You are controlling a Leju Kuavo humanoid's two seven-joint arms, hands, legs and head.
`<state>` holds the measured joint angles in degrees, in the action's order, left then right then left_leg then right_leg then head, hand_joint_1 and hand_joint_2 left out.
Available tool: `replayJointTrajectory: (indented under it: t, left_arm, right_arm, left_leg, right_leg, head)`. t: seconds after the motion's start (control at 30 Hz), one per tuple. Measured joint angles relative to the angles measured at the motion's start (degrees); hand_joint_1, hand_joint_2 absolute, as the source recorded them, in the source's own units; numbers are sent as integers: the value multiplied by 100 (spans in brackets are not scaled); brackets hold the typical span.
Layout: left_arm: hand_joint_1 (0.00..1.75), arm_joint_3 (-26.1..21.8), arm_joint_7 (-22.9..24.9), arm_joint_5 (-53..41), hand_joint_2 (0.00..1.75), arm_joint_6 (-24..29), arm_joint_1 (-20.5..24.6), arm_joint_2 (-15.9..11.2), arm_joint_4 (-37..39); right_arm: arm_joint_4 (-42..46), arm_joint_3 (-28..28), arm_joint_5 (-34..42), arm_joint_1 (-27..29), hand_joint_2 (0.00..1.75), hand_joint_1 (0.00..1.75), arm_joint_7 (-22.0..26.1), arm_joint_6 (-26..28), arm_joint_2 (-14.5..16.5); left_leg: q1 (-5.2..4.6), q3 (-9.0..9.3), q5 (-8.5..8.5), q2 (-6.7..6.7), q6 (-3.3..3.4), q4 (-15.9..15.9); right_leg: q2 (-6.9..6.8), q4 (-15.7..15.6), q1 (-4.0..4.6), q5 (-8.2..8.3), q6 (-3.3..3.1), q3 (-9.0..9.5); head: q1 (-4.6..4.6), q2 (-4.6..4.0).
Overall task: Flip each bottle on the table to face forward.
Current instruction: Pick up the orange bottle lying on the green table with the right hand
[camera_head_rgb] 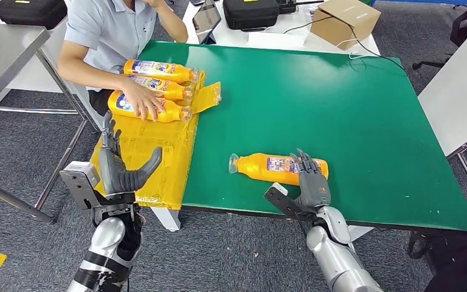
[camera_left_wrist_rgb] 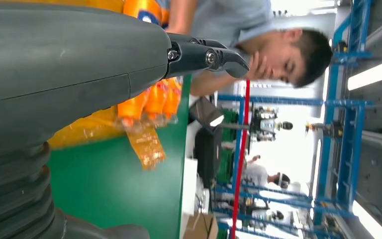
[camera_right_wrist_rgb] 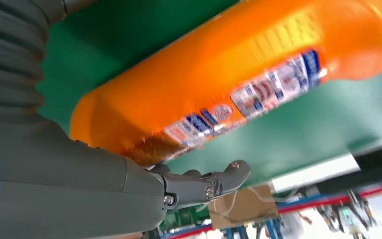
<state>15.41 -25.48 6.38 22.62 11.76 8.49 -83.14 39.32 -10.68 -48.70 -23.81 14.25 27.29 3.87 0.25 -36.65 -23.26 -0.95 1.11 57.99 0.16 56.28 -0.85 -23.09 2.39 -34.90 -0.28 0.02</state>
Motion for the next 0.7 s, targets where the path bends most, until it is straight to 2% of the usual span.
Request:
replayJointTrajectory:
  t: [0.17,0.43,0.7]
  left_arm:
    - [0,116,25,26,175,-42,114,38,102]
    - [0,155,30,28,175,-45,149,46,157]
    - [0,225,189,102,175,-140,332,52,317]
  right_arm:
    - [-450,-51,28,-358,175,0,-67,-99,-71]
    - [-703,-96,17,-527,175,0,-86,-102,-115]
    - [-1007,-181,-350,-863,175,0,-695,-245,-193]
  left_leg:
    - [0,5,4,0,2,0]
    - [0,5,3,1,1,1]
    - [-1,5,6,0,3,1]
  right_leg:
    - [0,0,0,2,1,6]
    - [0,0,1,2,1,5]
    - [0,0,-1,5,3,6]
  head:
    - [1,0]
    - [0,0]
    - [0,0]
